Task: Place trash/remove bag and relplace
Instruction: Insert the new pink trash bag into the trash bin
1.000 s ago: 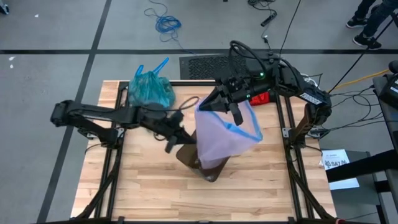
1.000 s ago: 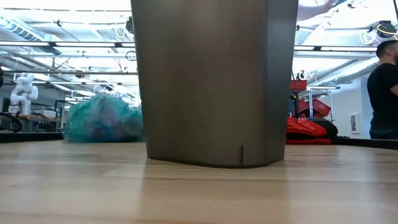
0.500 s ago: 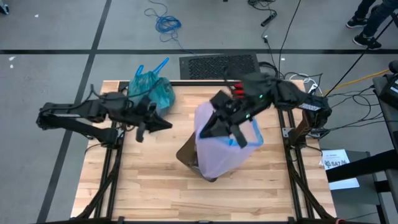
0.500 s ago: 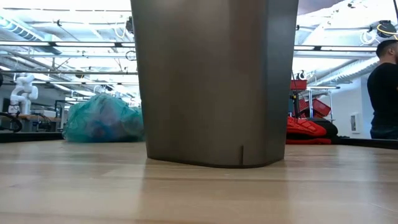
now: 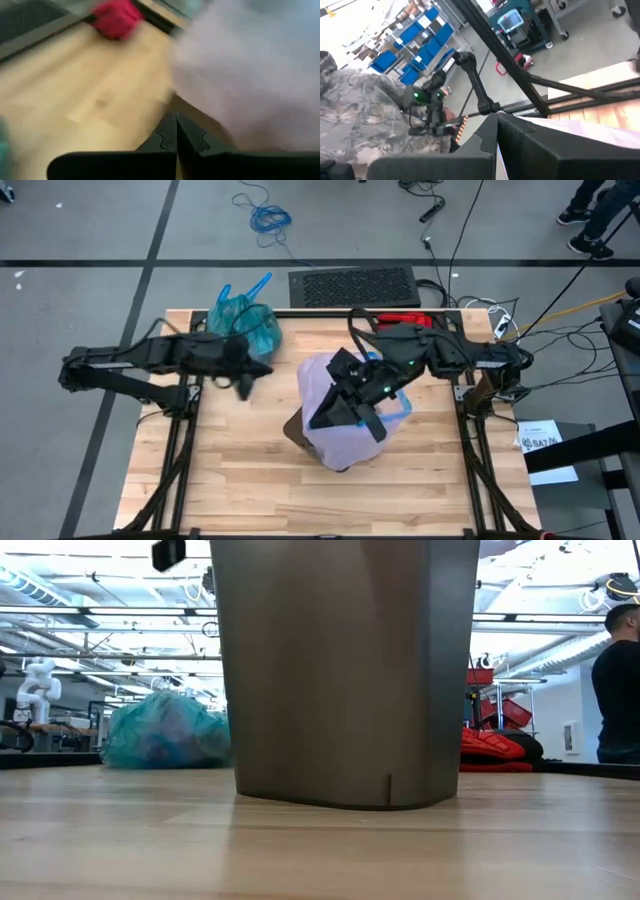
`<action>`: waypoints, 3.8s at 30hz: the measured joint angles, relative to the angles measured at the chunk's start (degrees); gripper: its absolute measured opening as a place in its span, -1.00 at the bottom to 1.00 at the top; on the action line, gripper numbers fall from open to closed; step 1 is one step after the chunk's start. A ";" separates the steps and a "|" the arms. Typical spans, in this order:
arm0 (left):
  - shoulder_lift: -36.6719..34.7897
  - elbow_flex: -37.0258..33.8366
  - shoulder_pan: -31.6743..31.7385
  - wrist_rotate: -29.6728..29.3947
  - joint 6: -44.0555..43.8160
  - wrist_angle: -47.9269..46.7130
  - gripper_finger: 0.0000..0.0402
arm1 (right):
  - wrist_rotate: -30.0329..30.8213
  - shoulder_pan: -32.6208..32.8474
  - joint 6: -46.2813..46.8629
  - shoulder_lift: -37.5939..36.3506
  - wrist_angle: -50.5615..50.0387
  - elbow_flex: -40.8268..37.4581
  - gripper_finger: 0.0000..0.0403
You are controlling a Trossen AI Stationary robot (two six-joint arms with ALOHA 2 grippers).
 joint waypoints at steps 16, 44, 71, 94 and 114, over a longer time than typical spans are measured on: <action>17.86 -0.01 6.26 21.64 6.58 25.96 -1.00 | 2.89 0.65 -0.27 0.02 0.14 0.00 -1.00; 30.63 -0.57 -1.73 26.53 1.99 42.76 -1.00 | 2.80 -0.59 -2.99 0.02 -1.85 -0.02 -1.00; 28.25 4.23 6.57 36.84 1.99 40.65 -0.03 | 2.85 -2.17 -7.01 0.55 -8.12 -0.04 -1.00; 11.72 4.81 18.63 37.16 3.55 24.77 0.01 | 2.58 -6.70 -13.05 3.35 -16.86 -0.08 -1.00; 17.72 4.81 15.30 61.43 -18.62 33.56 0.25 | 2.56 -7.37 -20.39 5.61 -15.80 -0.06 -1.00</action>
